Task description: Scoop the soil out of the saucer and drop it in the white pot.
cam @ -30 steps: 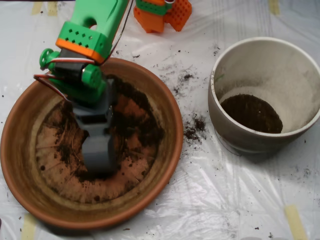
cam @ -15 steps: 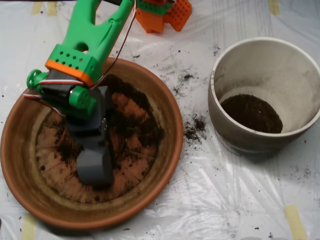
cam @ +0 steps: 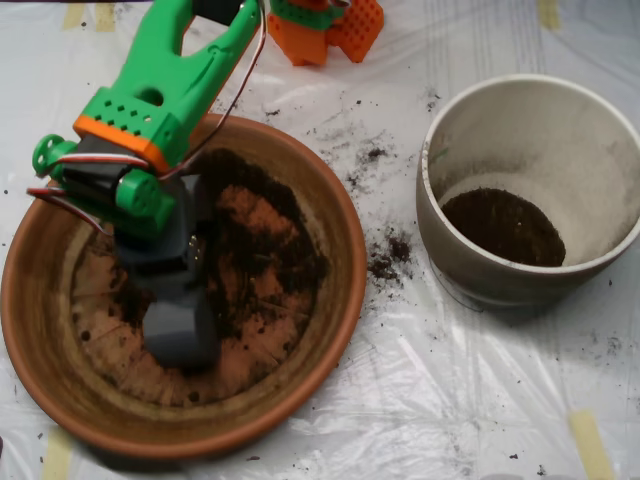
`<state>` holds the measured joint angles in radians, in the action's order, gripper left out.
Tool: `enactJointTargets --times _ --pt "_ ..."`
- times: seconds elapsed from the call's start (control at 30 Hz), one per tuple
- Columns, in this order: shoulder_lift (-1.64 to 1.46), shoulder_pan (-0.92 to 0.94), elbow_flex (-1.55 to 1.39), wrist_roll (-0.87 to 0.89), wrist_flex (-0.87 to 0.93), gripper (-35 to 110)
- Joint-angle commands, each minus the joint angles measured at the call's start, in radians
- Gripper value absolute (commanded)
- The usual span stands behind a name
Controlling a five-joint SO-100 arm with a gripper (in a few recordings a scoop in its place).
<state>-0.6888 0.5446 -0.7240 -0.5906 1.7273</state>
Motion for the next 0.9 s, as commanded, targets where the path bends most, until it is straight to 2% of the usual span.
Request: enactJointTargets --times 0.0,0.2,0.37,0.63,0.87 --pt "-0.018 0.048 0.003 -0.032 -0.002 48" --pt "-0.066 0.032 -0.106 -0.055 -0.074 46" --pt "-0.275 0.002 -0.434 -0.063 -0.273 46" --pt "-0.379 -0.028 -0.612 -0.051 -0.337 45" --pt "-0.471 -0.006 -0.746 -0.06 -0.414 32"
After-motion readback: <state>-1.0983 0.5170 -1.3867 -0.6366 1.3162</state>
